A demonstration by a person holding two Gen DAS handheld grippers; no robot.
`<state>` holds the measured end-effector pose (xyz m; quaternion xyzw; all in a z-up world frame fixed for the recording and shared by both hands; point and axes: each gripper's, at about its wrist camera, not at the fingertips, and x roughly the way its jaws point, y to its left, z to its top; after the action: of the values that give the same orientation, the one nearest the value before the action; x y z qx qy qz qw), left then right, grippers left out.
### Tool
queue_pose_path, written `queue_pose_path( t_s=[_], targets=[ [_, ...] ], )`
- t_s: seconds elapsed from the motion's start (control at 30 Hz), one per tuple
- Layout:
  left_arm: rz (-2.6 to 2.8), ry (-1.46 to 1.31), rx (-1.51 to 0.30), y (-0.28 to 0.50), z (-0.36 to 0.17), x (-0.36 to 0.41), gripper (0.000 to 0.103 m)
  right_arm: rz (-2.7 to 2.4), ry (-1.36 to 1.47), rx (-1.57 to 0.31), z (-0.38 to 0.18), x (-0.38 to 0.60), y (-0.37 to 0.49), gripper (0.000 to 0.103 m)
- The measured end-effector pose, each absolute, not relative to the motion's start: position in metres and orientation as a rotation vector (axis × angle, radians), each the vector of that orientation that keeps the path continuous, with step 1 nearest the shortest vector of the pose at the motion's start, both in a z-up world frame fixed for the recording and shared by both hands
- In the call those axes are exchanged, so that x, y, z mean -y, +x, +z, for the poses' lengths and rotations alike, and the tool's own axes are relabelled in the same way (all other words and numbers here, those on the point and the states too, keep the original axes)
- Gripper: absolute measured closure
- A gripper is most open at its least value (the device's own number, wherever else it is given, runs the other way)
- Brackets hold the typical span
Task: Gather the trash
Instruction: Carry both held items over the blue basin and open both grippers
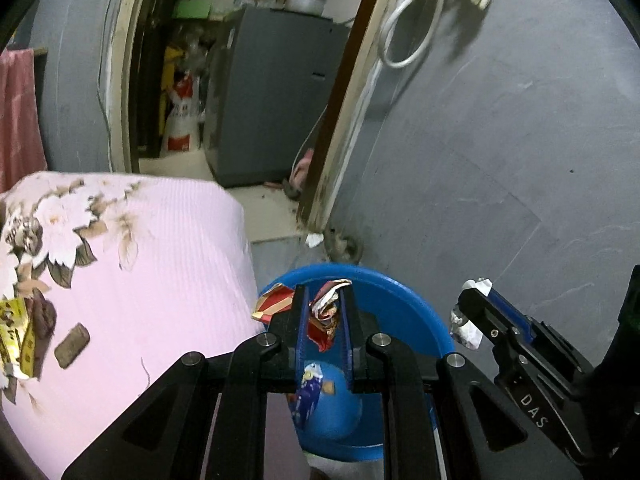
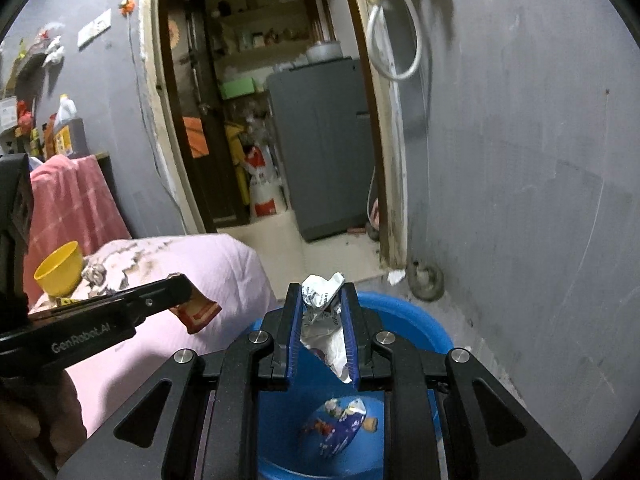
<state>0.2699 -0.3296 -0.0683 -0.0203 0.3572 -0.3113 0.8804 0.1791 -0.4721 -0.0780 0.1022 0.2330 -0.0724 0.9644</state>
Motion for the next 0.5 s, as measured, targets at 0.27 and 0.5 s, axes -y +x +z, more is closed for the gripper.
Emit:
queue_pose_path(
  t_s=[0.27, 0.5],
  targets=[
    [-0.659, -0.053, -0.791, 0.2722, -0.0741, 0.3300, 0.086, -0.146, 0.237, -0.526, -0.0881, 0.4808, 0.1857, 0.083],
    [-0.684, -0.062, -0.786, 0.2713, -0.0691, 0.3298, 0.076, -0.161, 0.242, -0.531, -0.0862, 0.4819, 0.1847, 0.077]
  ],
)
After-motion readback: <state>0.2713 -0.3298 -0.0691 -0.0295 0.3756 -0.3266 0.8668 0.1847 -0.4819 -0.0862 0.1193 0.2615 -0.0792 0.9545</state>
